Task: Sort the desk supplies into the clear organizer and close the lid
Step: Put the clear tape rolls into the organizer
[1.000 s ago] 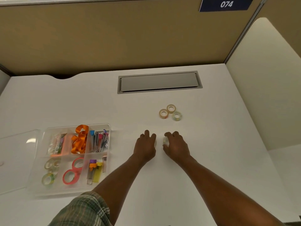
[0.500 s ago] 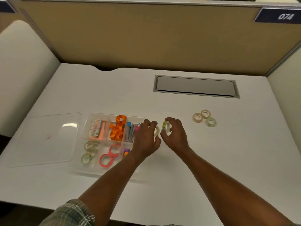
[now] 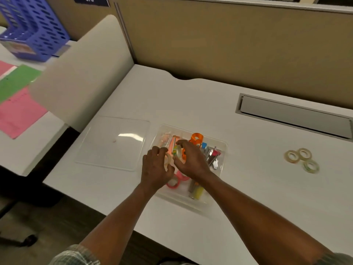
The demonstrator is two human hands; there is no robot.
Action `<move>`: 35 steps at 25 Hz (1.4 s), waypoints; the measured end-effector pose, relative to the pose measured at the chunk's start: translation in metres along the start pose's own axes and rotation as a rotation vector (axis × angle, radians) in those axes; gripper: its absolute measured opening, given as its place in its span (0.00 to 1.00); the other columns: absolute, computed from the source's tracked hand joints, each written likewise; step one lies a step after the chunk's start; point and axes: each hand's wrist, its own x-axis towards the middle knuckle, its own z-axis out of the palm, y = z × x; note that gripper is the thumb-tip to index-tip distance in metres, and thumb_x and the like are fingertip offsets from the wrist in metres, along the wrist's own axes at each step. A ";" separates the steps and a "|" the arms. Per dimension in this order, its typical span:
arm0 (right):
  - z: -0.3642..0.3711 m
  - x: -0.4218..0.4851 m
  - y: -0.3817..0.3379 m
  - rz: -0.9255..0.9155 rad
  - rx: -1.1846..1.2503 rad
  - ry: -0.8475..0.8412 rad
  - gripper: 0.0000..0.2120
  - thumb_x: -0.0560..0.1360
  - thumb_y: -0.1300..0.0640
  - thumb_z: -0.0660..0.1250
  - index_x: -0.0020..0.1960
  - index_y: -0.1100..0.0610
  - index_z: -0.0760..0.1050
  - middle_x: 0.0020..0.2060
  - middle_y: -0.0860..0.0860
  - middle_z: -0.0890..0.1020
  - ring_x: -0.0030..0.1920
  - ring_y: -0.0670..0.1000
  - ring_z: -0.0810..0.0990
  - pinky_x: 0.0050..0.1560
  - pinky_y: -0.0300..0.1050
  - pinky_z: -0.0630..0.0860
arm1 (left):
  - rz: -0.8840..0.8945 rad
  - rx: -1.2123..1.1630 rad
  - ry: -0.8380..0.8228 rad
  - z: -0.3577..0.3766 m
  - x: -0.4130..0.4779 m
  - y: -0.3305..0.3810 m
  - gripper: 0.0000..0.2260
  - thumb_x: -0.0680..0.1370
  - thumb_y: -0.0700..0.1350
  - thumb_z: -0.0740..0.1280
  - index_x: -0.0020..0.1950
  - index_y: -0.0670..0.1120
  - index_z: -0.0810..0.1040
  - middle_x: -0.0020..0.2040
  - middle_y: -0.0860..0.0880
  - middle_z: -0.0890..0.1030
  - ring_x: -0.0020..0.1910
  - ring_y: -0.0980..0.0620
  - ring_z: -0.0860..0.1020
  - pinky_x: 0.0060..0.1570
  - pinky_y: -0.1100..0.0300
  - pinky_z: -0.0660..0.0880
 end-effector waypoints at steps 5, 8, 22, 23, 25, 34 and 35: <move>0.033 0.003 -0.020 -0.048 -0.086 -0.105 0.27 0.73 0.44 0.68 0.71 0.49 0.69 0.64 0.49 0.78 0.62 0.54 0.75 0.57 0.51 0.76 | -0.042 0.083 0.001 -0.004 -0.024 -0.039 0.21 0.64 0.50 0.69 0.56 0.47 0.76 0.47 0.48 0.75 0.44 0.46 0.74 0.41 0.54 0.66; 0.042 0.001 -0.022 -0.050 -0.137 -0.157 0.29 0.74 0.43 0.69 0.72 0.49 0.68 0.67 0.48 0.77 0.64 0.54 0.75 0.58 0.50 0.75 | -0.054 0.093 -0.015 -0.005 -0.032 -0.047 0.22 0.63 0.51 0.69 0.56 0.46 0.76 0.47 0.48 0.75 0.44 0.46 0.74 0.41 0.55 0.65; -0.019 -0.032 0.020 0.042 -0.145 0.055 0.21 0.74 0.46 0.69 0.66 0.50 0.73 0.61 0.49 0.79 0.62 0.52 0.75 0.57 0.48 0.75 | 0.093 -0.036 -0.072 0.007 -0.004 0.032 0.22 0.68 0.53 0.70 0.60 0.47 0.76 0.54 0.47 0.78 0.52 0.46 0.76 0.47 0.52 0.72; -0.030 -0.038 0.028 0.063 -0.148 0.079 0.20 0.74 0.47 0.69 0.65 0.50 0.74 0.60 0.49 0.79 0.61 0.52 0.76 0.55 0.48 0.75 | 0.122 -0.041 -0.074 0.011 0.001 0.047 0.22 0.68 0.52 0.69 0.60 0.47 0.76 0.54 0.46 0.78 0.52 0.46 0.76 0.47 0.51 0.72; -0.055 -0.054 0.046 0.110 -0.157 0.124 0.18 0.74 0.47 0.67 0.63 0.50 0.74 0.57 0.48 0.79 0.58 0.51 0.76 0.51 0.47 0.76 | 0.182 -0.050 -0.085 0.018 0.008 0.079 0.21 0.69 0.52 0.69 0.60 0.47 0.76 0.55 0.46 0.78 0.52 0.44 0.76 0.47 0.50 0.71; -0.162 -0.138 0.146 0.340 -0.222 0.311 0.15 0.76 0.49 0.68 0.61 0.51 0.74 0.55 0.47 0.78 0.57 0.50 0.75 0.48 0.49 0.77 | 0.421 -0.087 -0.177 0.070 0.023 0.234 0.20 0.70 0.52 0.69 0.61 0.47 0.75 0.55 0.47 0.77 0.52 0.46 0.75 0.49 0.52 0.71; -0.174 -0.147 0.159 0.372 -0.225 0.325 0.15 0.76 0.49 0.68 0.61 0.51 0.74 0.55 0.47 0.78 0.58 0.51 0.75 0.48 0.50 0.77 | 0.456 -0.081 -0.195 0.078 0.024 0.251 0.20 0.70 0.52 0.69 0.61 0.47 0.76 0.54 0.47 0.76 0.52 0.45 0.75 0.49 0.51 0.71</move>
